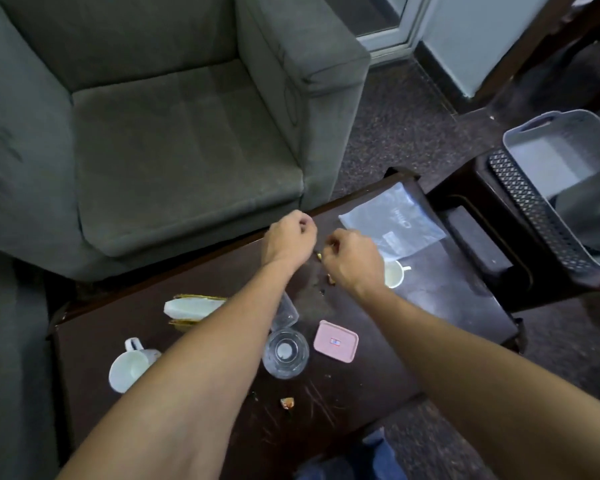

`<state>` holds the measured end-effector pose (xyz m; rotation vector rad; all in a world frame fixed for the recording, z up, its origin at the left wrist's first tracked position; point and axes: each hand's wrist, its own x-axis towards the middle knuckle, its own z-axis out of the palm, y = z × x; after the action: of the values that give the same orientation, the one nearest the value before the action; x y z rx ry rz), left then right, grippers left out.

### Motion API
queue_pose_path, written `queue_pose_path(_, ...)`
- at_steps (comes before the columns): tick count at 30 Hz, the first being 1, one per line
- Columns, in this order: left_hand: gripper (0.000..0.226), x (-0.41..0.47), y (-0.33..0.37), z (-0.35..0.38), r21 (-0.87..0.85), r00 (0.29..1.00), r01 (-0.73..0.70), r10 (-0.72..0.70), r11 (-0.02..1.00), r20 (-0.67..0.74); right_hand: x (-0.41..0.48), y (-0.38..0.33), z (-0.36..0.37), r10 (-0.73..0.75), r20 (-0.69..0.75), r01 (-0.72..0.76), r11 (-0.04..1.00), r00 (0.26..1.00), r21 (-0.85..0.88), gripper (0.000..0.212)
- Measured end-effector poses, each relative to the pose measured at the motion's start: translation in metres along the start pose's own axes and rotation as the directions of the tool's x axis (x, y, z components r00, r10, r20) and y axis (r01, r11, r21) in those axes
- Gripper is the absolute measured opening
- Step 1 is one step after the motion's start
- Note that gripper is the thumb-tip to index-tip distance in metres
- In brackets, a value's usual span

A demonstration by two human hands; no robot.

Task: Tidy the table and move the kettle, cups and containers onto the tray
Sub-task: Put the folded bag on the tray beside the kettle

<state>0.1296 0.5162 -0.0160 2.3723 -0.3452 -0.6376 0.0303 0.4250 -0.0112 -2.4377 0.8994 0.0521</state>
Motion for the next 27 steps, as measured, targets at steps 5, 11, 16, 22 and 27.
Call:
queue_pose_path(5,0.033,0.004,0.044,0.055,-0.08,0.97,0.187,-0.171,0.979,0.173,0.021,0.062,-0.04,0.341,0.011,-0.34,0.935,0.94,0.097,0.025)
queue_pose_path(11,0.065,0.023,0.057,0.113,-0.09,0.898,0.423,-0.405,0.902,0.17,0.043,0.15,-0.057,0.624,0.159,-0.642,0.726,0.765,0.246,0.026)
queue_pose_path(16,0.061,0.057,0.06,0.14,-0.305,0.86,0.502,-0.503,0.809,0.082,0.072,0.193,-0.036,0.707,0.313,-0.735,0.425,0.634,0.529,0.031)
queue_pose_path(22,0.009,0.069,0.058,0.16,-0.483,0.887,0.431,-0.457,0.762,0.071,0.103,0.204,-0.014,0.692,0.313,-0.647,0.29,0.651,0.705,0.009)
queue_pose_path(27,0.043,0.07,0.061,0.136,-0.37,0.881,0.467,-0.457,0.803,0.119,0.106,0.192,-0.048,0.349,-0.068,-0.24,0.759,0.935,0.605,0.025)
